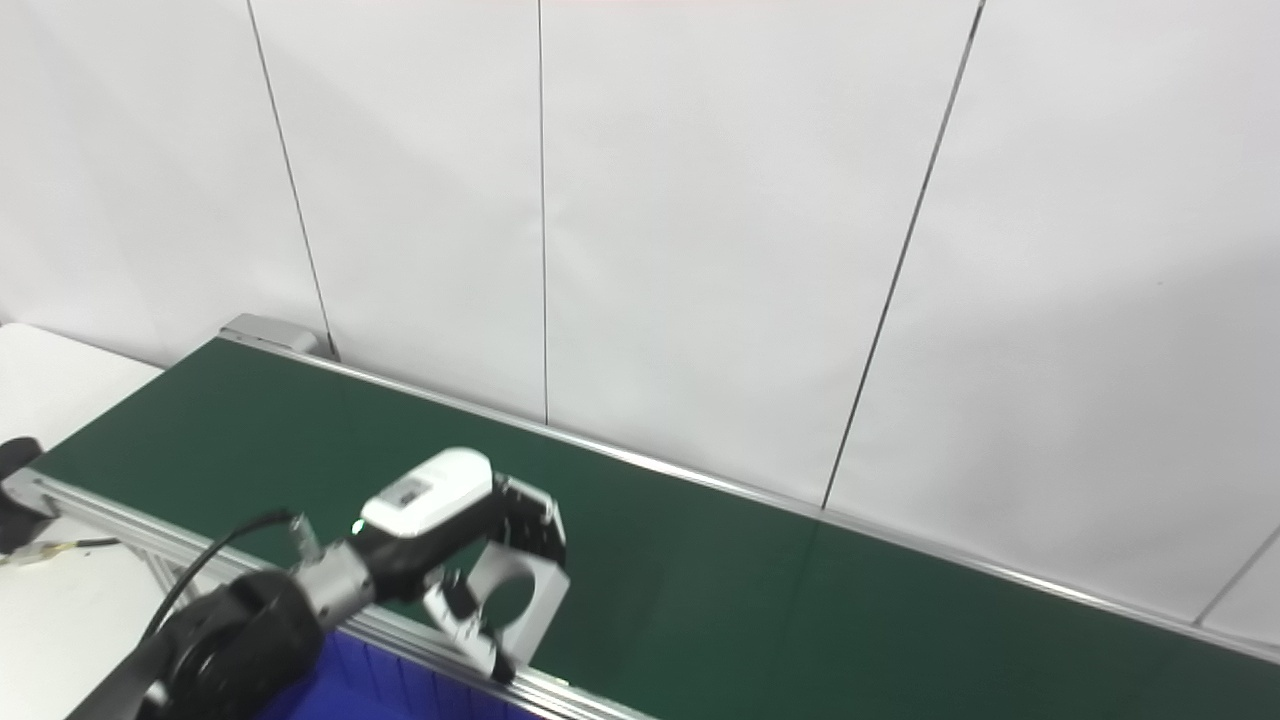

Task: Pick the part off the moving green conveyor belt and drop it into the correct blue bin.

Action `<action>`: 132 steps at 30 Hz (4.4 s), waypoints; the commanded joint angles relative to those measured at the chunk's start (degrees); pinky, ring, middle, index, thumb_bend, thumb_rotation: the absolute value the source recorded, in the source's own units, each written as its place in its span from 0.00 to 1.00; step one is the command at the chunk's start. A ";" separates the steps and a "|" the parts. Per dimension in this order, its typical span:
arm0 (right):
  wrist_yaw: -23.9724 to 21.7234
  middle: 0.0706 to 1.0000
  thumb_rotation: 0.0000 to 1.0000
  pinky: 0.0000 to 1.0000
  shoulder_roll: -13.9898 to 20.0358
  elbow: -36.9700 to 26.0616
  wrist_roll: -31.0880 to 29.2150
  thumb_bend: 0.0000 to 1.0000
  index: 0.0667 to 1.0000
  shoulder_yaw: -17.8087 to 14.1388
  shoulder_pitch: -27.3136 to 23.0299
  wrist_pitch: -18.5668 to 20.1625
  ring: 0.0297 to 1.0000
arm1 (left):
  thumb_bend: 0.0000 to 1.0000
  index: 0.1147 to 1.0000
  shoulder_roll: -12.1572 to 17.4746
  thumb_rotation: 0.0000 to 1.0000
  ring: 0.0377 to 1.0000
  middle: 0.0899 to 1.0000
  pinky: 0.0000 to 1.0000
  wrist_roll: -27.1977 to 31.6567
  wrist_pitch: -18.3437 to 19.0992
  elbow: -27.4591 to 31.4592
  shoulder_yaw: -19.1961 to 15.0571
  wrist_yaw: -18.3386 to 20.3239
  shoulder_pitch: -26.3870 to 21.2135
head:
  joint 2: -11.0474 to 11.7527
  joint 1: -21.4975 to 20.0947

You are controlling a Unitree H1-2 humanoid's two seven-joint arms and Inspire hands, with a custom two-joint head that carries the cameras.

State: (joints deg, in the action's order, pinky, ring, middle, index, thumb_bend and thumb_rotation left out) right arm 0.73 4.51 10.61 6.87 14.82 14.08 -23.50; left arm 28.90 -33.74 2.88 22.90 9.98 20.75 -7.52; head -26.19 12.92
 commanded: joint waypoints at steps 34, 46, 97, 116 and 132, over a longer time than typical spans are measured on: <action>-1.56 0.76 0.49 0.60 0.42 -14.39 0.06 0.60 0.87 -4.14 2.45 2.98 0.68 | 0.50 0.46 -6.88 0.00 0.38 0.41 0.39 -5.10 -0.38 6.47 5.82 4.68 14.66 | -17.87 0.13; -2.59 0.75 0.49 0.59 0.17 -15.33 -0.36 0.60 0.87 -5.48 2.19 3.83 0.68 | 0.50 0.46 -8.83 0.00 0.38 0.41 0.38 -8.58 -1.02 1.40 7.65 3.34 15.61 | -19.95 -0.44; -2.82 0.75 0.50 0.58 -0.83 -16.19 0.17 0.62 0.86 -5.40 2.50 5.08 0.67 | 0.89 0.81 -8.75 0.39 0.81 0.80 0.81 -9.53 -3.13 -17.02 11.04 -1.82 8.13 | -20.50 -3.05; -2.83 0.75 0.51 0.59 -1.21 -15.28 0.43 0.63 0.88 -4.98 3.01 4.56 0.67 | 0.99 0.83 -11.24 0.38 0.82 0.83 0.75 5.50 -2.14 -9.38 5.91 -0.47 11.72 | -18.13 -5.48; -1.91 0.75 0.54 0.60 -2.56 -11.76 1.67 0.68 0.86 -4.04 3.31 1.66 0.68 | 1.00 0.93 -22.34 0.58 0.88 0.90 0.79 34.33 -9.98 -14.96 1.31 -1.92 17.38 | -13.29 -14.16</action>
State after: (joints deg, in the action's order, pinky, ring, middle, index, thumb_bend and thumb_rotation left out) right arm -1.58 2.50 -0.11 8.39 10.60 17.47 -18.35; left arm 7.23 -0.65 -4.25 7.38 11.52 19.92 9.87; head -39.47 -1.31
